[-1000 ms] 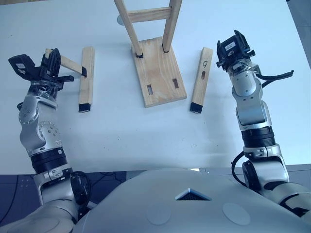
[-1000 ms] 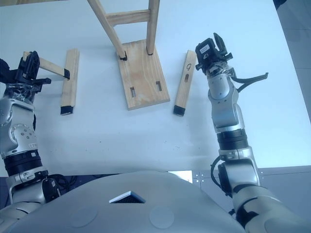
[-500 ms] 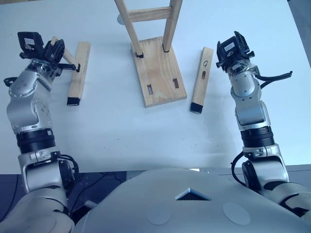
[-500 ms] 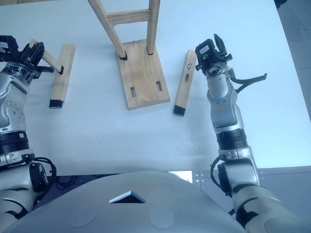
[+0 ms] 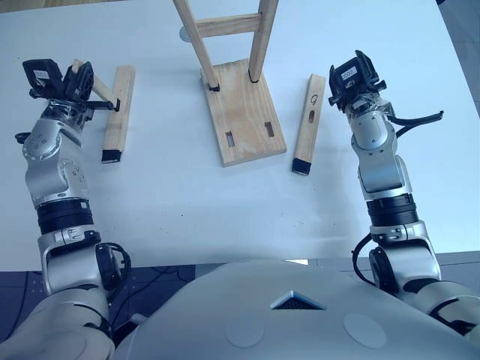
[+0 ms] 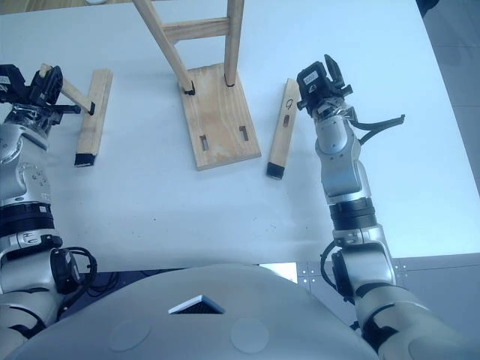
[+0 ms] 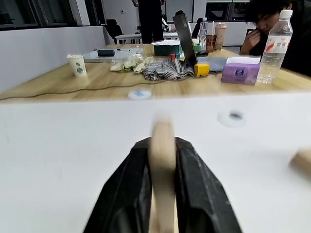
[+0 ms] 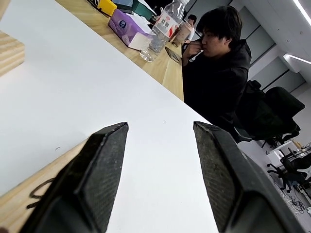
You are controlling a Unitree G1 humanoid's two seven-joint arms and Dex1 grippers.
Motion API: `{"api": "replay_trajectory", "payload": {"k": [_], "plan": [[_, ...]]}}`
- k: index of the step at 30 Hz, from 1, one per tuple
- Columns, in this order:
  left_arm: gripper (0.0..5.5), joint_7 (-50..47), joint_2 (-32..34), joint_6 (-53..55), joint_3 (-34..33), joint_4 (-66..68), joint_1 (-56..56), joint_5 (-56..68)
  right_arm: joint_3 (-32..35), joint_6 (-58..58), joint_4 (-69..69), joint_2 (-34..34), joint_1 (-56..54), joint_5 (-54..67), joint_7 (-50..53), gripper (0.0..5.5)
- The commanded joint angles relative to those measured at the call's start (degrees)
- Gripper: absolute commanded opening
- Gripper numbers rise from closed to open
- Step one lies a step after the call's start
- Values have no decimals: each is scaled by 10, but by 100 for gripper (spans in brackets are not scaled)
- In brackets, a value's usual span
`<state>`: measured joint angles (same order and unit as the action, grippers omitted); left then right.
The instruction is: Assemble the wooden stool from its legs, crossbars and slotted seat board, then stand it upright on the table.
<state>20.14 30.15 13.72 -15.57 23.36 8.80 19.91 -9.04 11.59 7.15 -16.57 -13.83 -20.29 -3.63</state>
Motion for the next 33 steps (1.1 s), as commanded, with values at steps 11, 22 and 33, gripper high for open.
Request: {"api": "replay_trajectory", "payload": {"k": [11,22,33], "plan": [[241,99,192,379,44,-119,103,11,-8,-12,10,-6,-1,-13,-3,247],[362,84,123,386,75,-96,26,-20,1,-11,9,-9,-12,-6,-10,247],[328,98,97,317,75,-49,12,-42,11,-14,22,-4,-25,10,-21,247]]}}
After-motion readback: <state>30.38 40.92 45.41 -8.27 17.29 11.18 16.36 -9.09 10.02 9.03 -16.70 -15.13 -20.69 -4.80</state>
